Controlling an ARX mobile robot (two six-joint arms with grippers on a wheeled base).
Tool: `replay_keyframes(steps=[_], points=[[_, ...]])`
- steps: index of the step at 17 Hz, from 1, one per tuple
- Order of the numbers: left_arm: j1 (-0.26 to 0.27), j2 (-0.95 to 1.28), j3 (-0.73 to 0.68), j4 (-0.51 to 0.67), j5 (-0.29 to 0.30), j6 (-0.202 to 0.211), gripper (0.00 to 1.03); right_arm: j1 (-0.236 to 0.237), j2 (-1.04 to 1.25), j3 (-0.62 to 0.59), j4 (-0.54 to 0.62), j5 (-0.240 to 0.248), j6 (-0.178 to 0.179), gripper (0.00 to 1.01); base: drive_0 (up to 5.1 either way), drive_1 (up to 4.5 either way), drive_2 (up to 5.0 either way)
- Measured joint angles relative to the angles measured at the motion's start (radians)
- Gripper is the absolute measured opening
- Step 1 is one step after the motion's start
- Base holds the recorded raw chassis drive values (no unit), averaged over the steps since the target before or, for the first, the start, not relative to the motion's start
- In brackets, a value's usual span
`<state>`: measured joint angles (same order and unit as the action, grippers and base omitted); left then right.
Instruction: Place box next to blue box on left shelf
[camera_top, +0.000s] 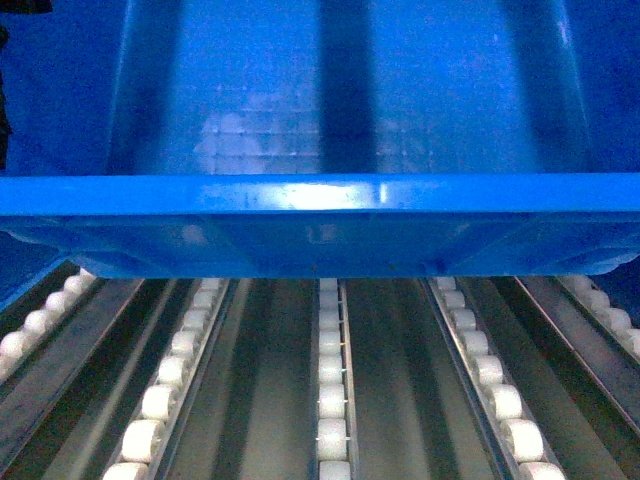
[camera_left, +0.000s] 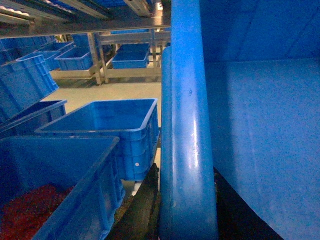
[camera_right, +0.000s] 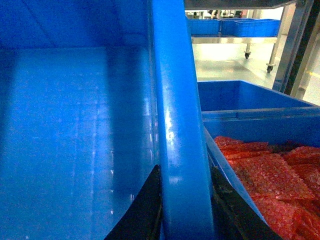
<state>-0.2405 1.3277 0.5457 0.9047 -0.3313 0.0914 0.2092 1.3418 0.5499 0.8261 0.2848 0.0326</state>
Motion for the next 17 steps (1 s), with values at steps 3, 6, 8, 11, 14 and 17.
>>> replay_keyframes(steps=[3, 6, 8, 11, 14, 17], points=[[0.0, 0.0, 0.0, 0.0, 0.0, 0.0, 0.18, 0.0, 0.0, 0.0, 0.0, 0.0, 0.0, 0.2, 0.0, 0.0, 0.0], [-0.012, -0.046, 0.039, -0.195, -0.063, -0.029, 0.18, 0.0, -0.032, 0.038, -0.169, -0.016, -0.009, 0.2, 0.0, 0.0, 0.0], [-0.002, -0.067, 0.041, -0.315, -0.073, -0.04, 0.18, -0.011, -0.069, 0.051, -0.34, -0.055, -0.004, 0.2, 0.0, 0.0, 0.0], [0.039, -0.111, 0.041, -0.408, -0.027, -0.05, 0.18, -0.051, -0.102, 0.095, -0.544, -0.174, 0.0, 0.2, 0.0, 0.0, 0.0], [0.036, -0.116, 0.047, -0.55, 0.005, -0.088, 0.18, -0.089, -0.07, 0.12, -0.652, -0.226, -0.003, 0.2, 0.0, 0.0, 0.0], [0.026, -0.068, 0.047, -0.611, 0.008, -0.116, 0.18, -0.107, 0.0, 0.106, -0.661, -0.245, 0.002, 0.2, 0.0, 0.0, 0.0]])
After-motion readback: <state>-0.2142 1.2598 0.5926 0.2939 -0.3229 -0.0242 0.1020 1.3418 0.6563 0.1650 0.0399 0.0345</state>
